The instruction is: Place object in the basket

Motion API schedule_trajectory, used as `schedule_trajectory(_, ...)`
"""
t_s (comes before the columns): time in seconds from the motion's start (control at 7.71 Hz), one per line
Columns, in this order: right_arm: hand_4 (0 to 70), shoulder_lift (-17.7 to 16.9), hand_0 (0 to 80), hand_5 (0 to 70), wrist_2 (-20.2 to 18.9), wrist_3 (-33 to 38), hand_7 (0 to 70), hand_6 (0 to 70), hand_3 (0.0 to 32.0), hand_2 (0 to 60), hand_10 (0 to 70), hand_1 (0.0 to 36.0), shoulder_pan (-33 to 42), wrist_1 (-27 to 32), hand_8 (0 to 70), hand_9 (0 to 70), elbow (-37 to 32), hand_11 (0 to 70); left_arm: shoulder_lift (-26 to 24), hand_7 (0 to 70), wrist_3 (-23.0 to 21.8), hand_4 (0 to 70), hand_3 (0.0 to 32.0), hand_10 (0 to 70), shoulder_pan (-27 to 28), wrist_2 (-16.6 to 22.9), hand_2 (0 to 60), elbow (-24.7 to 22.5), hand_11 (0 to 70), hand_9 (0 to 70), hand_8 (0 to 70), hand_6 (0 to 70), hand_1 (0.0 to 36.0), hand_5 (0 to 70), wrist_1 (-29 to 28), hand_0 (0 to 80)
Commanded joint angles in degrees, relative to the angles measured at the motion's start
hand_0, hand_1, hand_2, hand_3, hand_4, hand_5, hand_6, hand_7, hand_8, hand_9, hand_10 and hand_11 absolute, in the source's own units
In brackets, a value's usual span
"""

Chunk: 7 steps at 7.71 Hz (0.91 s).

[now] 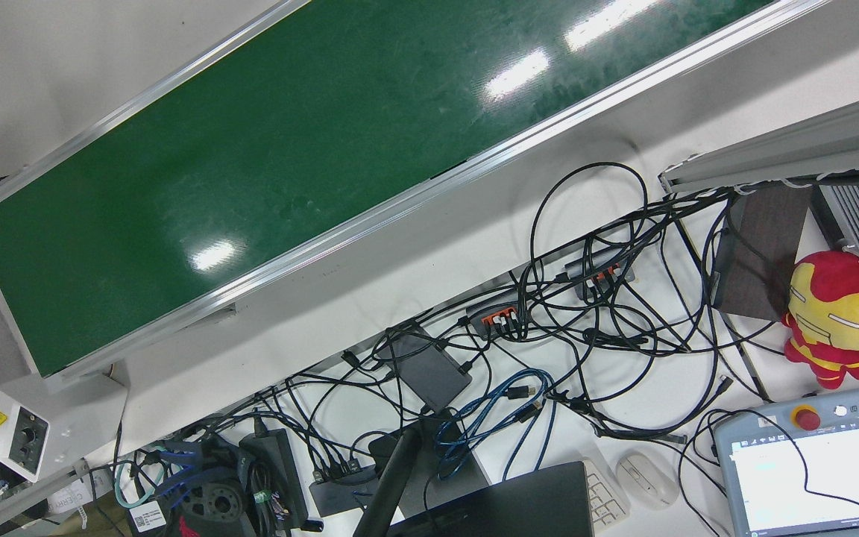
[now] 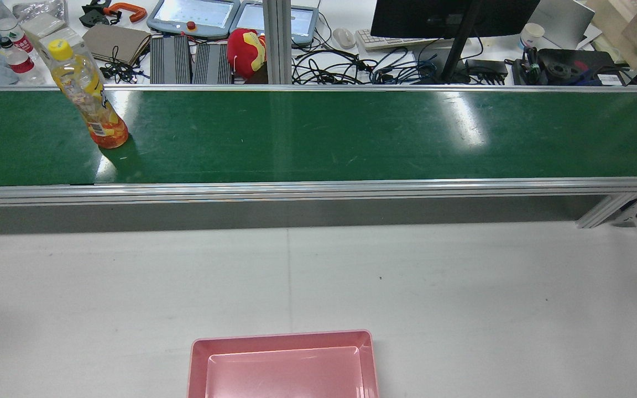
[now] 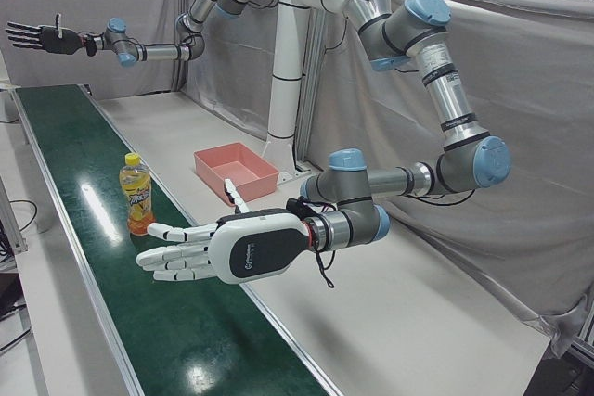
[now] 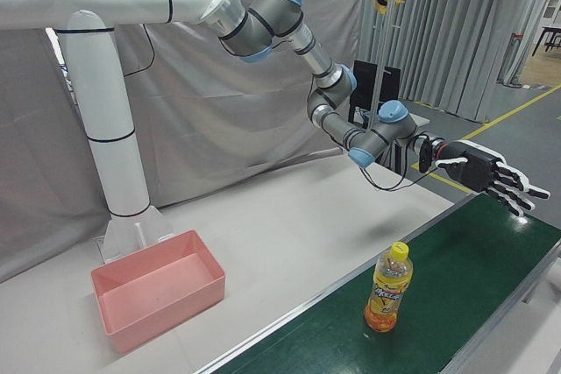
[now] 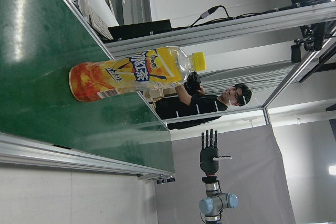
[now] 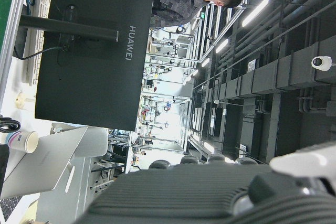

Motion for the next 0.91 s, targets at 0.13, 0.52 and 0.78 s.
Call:
schedule_trajectory(0.13, 0.0, 0.0, 0.0, 0.0, 0.0, 0.0, 0.0, 0.0, 0.0, 0.0, 0.0, 0.0, 0.0, 0.0, 0.0, 0.0, 0.05, 0.0, -0.2, 1.0, 1.86, 3.1, 0.0, 9.2, 1.29, -0.02, 0.0, -0.17, 15.3, 9.6, 8.2, 0.0, 16.9, 25.8, -0.06, 53.1)
schedule_trajectory(0.52, 0.0, 0.0, 0.0, 0.0, 0.0, 0.09, 0.0, 0.0, 0.0, 0.0, 0.0, 0.0, 0.0, 0.0, 0.0, 0.0, -0.03, 0.0, -0.81, 1.1, 4.85, 2.9, 0.2, 9.7, 7.88, -2.29, 0.0, -0.78, 16.6, 9.2, 7.9, 0.0, 19.9, 24.0, 0.03, 57.2)
schedule_trajectory(0.78, 0.0, 0.0, 0.0, 0.0, 0.0, 0.09, 0.0, 0.0, 0.0, 0.0, 0.0, 0.0, 0.0, 0.0, 0.0, 0.0, 0.06, 0.0, -0.82, 1.2, 7.76, 3.0, 0.6, 10.2, 9.99, -4.4, 0.8, -2.01, 17.5, 9.5, 8.3, 0.0, 22.4, 23.9, 0.29, 59.9)
